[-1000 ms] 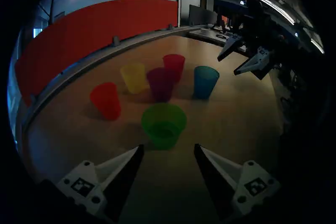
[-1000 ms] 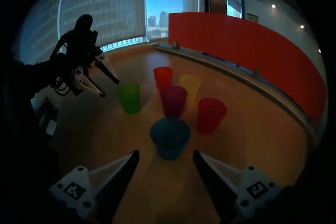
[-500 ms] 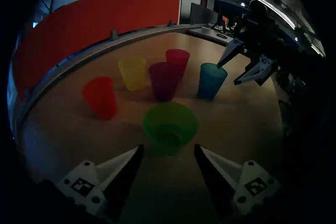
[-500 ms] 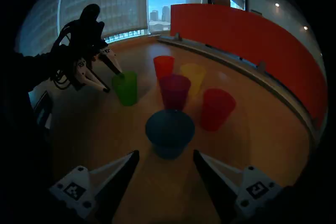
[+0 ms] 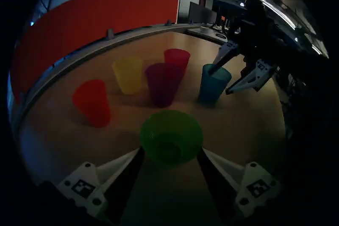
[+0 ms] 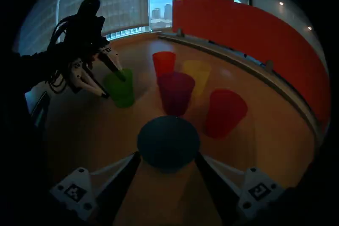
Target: Pour water
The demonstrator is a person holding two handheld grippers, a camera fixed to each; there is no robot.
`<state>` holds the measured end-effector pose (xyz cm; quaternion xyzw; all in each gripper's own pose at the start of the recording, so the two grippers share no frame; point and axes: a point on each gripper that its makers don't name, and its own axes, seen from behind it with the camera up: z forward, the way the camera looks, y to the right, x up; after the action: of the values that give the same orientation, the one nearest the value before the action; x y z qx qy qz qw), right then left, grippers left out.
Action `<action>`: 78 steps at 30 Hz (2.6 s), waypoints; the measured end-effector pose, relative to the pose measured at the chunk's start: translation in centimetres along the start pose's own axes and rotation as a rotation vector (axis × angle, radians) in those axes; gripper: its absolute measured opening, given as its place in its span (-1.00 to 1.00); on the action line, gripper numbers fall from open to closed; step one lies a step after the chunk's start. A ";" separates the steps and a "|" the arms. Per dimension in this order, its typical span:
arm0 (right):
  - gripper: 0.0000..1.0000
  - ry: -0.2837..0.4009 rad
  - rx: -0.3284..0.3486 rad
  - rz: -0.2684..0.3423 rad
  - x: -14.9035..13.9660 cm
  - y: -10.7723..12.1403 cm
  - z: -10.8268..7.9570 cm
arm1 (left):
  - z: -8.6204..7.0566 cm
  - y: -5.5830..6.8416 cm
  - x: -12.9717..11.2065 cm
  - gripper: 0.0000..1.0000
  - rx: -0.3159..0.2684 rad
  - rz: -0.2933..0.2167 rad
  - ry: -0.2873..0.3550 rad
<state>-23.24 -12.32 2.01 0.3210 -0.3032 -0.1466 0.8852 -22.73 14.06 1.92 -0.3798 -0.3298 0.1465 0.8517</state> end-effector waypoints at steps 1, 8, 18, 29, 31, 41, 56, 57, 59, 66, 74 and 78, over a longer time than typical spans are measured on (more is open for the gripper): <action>0.99 0.002 -0.001 0.000 0.1 0.1 0.1 | 0.1 -0.1 0.1 0.76 0.001 0.001 0.001; 0.99 0.011 0.002 -0.006 0.5 0.2 1.0 | 1.0 -0.2 0.7 0.76 0.003 -0.007 0.021; 0.87 0.022 0.004 0.006 0.7 0.3 1.6 | 1.4 -0.4 0.8 0.76 0.021 0.006 0.027; 0.76 0.038 0.017 0.018 0.8 0.0 1.4 | 1.7 -0.2 1.0 0.66 0.033 -0.020 0.042; 0.76 0.046 0.016 0.023 1.0 0.0 1.2 | 1.6 -0.1 1.0 0.65 0.029 -0.025 0.046; 0.76 0.084 0.001 0.022 3.5 -0.1 -1.1 | -1.1 0.3 3.0 0.65 0.055 -0.021 0.115; 0.76 0.173 -0.038 -0.027 8.4 -2.4 -6.6 | -8.5 1.1 9.3 0.65 0.147 -0.002 0.297; 0.76 0.179 -0.040 -0.029 8.7 -2.5 -6.9 | -9.0 1.2 9.7 0.65 0.152 0.000 0.311; 0.76 0.193 -0.044 -0.032 9.2 -2.8 -7.5 | -9.8 1.4 10.4 0.66 0.159 0.001 0.340; 0.76 0.239 -0.063 -0.037 10.6 -3.2 -9.1 | -12.1 2.1 12.6 0.66 0.166 -0.010 0.422; 0.76 0.293 -0.070 -0.034 12.2 -3.4 -10.1 | -13.3 2.8 14.2 0.66 0.149 -0.032 0.502; 0.76 0.324 -0.073 -0.033 12.9 -3.3 -10.5 | -13.4 2.9 14.7 0.66 0.149 -0.035 0.529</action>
<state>-6.91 -15.62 -0.83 0.3129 -0.1455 -0.1182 0.9311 -2.83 15.96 -0.29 -0.3352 -0.0909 0.0514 0.9364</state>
